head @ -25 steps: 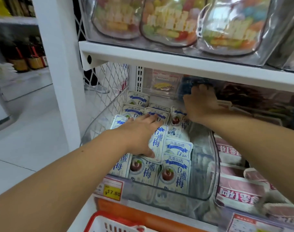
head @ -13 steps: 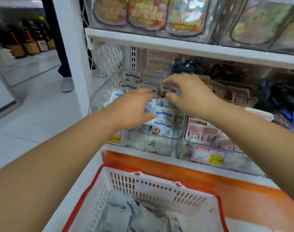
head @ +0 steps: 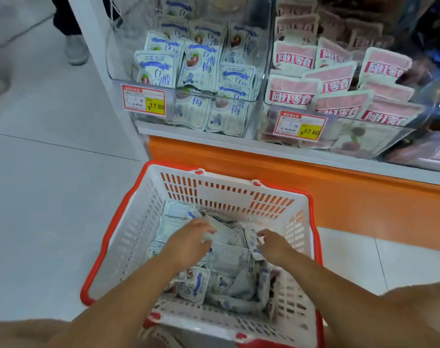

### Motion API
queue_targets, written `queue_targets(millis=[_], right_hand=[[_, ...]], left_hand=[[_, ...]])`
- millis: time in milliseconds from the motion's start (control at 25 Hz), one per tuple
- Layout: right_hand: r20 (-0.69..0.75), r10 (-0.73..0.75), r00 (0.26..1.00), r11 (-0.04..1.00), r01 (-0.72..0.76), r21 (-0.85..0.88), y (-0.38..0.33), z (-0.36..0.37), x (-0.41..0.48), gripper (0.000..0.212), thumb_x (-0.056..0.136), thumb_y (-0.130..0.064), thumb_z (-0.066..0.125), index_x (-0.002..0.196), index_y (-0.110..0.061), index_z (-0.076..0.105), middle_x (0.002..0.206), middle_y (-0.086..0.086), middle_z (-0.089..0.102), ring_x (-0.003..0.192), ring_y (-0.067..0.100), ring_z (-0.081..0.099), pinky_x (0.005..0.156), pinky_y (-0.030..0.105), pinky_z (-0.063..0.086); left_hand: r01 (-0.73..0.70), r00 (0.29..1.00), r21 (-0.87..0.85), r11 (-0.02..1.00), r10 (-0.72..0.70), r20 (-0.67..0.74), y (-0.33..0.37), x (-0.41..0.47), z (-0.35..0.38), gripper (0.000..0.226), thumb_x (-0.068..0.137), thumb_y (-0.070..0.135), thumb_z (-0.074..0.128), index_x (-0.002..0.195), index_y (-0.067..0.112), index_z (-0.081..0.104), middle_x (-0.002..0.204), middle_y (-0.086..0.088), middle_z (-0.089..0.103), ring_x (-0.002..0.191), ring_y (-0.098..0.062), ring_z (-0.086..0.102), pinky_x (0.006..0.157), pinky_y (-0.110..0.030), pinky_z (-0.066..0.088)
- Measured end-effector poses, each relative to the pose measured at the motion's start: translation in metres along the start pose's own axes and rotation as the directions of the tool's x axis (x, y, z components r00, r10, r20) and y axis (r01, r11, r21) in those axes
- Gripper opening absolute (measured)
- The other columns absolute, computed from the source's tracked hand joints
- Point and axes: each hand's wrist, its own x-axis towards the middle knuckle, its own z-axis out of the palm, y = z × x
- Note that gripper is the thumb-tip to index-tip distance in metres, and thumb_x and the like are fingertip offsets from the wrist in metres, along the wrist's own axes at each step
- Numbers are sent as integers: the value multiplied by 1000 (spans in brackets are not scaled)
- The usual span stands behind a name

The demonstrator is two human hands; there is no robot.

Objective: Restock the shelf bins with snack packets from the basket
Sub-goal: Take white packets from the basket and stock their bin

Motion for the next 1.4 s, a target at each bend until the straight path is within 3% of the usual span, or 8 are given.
queue_targets(millis=[240,480,600,760,880,1000,1200,1400], right_hand=[[19,127,992,981,-129,145,18,56,41,93,84,-31,69,154,-12,10,152,13,31,136,33,38,106,43,42],[-146,191,971,964,-157,214,-3,50,29,38,93,-27,53,128,-13,49,109,8,63,93,27,63,73,34,52],[-269,38,962,949,49,311,-16,36,7,31,97,-21,48,127,-17,56,98,0,64,80,18,59,67,28,46],[-396,-487,779,808,573,134,-21,28,-24,53,92,3,57,121,-41,61,138,-24,43,125,0,36,108,18,30],[-305,-440,845,792,525,313,-32,21,-43,71,85,19,43,112,-44,65,153,-20,19,138,-4,12,113,21,15],[-281,-198,939,561,344,753,-54,5,-58,51,92,5,47,123,-33,61,140,-9,47,121,5,52,96,28,44],[-349,-135,927,630,353,692,-71,-5,-66,18,94,-32,62,90,-17,71,89,8,73,87,35,68,79,52,54],[-275,-116,954,411,298,862,-83,-13,-81,19,90,-27,68,88,-9,73,86,12,75,76,29,70,73,42,58]], left_hand=[[189,976,-172,967,-166,139,-23,5,43,33,98,27,54,130,23,59,133,-1,51,113,-14,57,94,-24,44],[391,920,-427,815,-333,208,-19,7,43,37,98,34,54,131,17,58,123,2,61,103,-16,62,88,-31,52],[547,806,-768,333,-457,376,-3,18,34,53,97,49,48,122,4,61,111,-11,69,96,-22,69,80,-34,58],[500,786,-857,-129,-348,511,12,17,12,62,86,58,59,123,9,53,117,-21,68,97,-29,71,73,-36,60],[419,832,-905,-79,-366,417,14,8,3,52,82,19,75,128,9,54,138,-11,54,97,-23,68,78,-35,60],[344,869,-936,-80,-350,350,21,-5,0,18,87,-2,66,98,11,60,109,-9,68,94,-18,64,84,-43,57],[296,928,-954,37,-246,279,27,-19,-6,32,88,10,67,119,8,61,113,-16,71,107,-33,67,81,-43,58],[195,920,-981,13,-350,178,35,-27,-8,37,86,28,69,118,8,66,108,-12,73,103,-29,69,86,-42,56]])
